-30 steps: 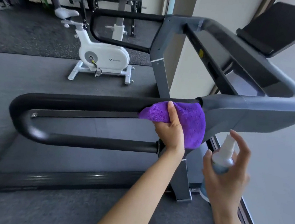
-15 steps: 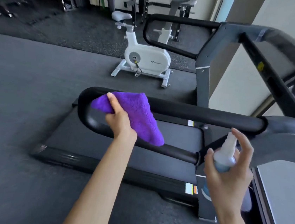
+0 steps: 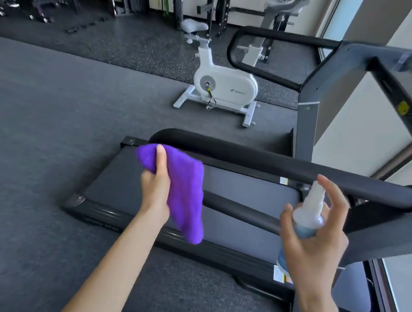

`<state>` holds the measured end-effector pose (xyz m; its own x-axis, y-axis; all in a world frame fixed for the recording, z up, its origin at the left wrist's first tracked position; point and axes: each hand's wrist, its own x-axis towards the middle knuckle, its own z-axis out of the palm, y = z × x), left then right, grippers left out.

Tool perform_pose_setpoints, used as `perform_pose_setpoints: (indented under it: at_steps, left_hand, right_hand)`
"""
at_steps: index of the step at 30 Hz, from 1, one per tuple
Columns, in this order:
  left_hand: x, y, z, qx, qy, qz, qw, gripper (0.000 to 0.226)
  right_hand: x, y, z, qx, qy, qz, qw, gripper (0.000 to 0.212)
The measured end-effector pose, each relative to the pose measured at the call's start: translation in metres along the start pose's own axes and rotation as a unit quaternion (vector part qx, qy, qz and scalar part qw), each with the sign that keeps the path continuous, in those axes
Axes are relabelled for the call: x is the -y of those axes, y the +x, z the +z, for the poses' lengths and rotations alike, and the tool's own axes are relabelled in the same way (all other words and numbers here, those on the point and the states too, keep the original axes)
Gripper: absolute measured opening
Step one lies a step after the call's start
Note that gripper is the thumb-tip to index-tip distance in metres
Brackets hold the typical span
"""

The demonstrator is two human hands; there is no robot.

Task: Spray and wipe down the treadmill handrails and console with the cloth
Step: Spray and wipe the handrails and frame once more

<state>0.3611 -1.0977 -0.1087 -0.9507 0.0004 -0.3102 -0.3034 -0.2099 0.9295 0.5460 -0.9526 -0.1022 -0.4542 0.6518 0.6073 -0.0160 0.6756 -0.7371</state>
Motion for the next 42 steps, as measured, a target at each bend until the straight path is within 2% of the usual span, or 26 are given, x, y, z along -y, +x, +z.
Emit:
perform_pose_setpoints:
  at_steps: [2,4,7,9,12,14,15,16,17,18,23,25,27,29,31,33,36,39,42]
  left_hand:
    - [0.018,-0.001,-0.029,0.015,0.105,0.117,0.987,0.035]
    - [0.032,0.003,-0.05,0.035,0.235,0.217,0.947,0.027]
    - [0.034,0.011,-0.051,0.058,0.361,0.333,0.869,0.042]
    - [0.029,0.022,-0.037,0.043,0.426,0.445,0.786,0.048]
    - [0.025,0.049,-0.022,0.033,0.496,0.604,0.623,0.035]
    - [0.03,0.07,-0.024,0.028,0.556,0.641,0.529,0.028]
    - [0.035,0.078,-0.028,0.025,0.588,0.641,0.492,0.03]
    - [0.041,0.084,-0.033,0.024,0.613,0.634,0.47,0.03]
    - [0.047,0.088,-0.038,0.026,0.626,0.625,0.466,0.03]
    - [0.054,0.089,-0.041,0.032,0.632,0.61,0.477,0.028]
    - [0.071,0.082,-0.037,0.056,0.592,0.514,0.619,0.028]
    - [0.072,0.077,-0.031,0.056,0.587,0.492,0.641,0.031]
    - [0.071,0.075,-0.028,0.067,0.583,0.506,0.632,0.03]
    - [0.066,0.079,-0.026,0.078,0.57,0.546,0.609,0.027]
    - [0.059,0.084,-0.022,0.068,0.556,0.566,0.605,0.027]
    - [0.058,0.084,-0.013,0.06,0.567,0.558,0.604,0.029]
    - [0.073,0.075,0.0,0.072,0.634,0.517,0.57,0.036]
    - [0.082,0.073,0.007,0.067,0.623,0.496,0.601,0.035]
    - [0.091,0.066,0.017,0.075,0.612,0.504,0.605,0.037]
  right_hand:
    - [-0.001,-0.005,0.004,0.004,-0.007,0.013,1.0,0.065]
    - [-0.001,-0.011,0.009,0.014,-0.007,0.032,0.999,0.065]
    - [0.003,-0.016,0.018,0.022,-0.005,0.04,0.999,0.064]
    - [0.006,-0.018,0.024,0.027,-0.005,0.043,0.999,0.064]
    - [0.009,-0.019,0.03,0.027,-0.008,0.043,0.999,0.063]
    - [0.008,-0.02,0.031,0.025,-0.017,0.038,0.999,0.063]
    - [0.007,-0.02,0.031,0.023,-0.02,0.04,0.999,0.063]
    - [0.006,-0.021,0.031,0.021,-0.023,0.044,0.999,0.064]
    - [0.005,-0.022,0.03,0.018,-0.027,0.048,0.998,0.065]
    - [0.004,-0.022,0.03,0.015,-0.031,0.054,0.998,0.065]
    - [-0.001,-0.024,0.024,0.015,-0.046,0.078,0.996,0.07]
    - [-0.003,-0.023,0.023,0.011,-0.051,0.079,0.996,0.069]
    - [-0.003,-0.022,0.021,0.009,-0.051,0.077,0.996,0.068]
    - [-0.004,-0.021,0.018,0.005,-0.048,0.071,0.996,0.068]
    - [-0.005,-0.019,0.015,0.005,-0.05,0.064,0.997,0.067]
    - [-0.008,-0.016,0.012,0.006,-0.053,0.062,0.997,0.065]
    - [-0.011,-0.017,0.011,0.009,-0.056,0.069,0.996,0.065]
    - [-0.012,-0.022,0.01,0.007,-0.057,0.078,0.995,0.065]
    - [-0.017,-0.028,0.007,0.012,-0.062,0.089,0.994,0.067]
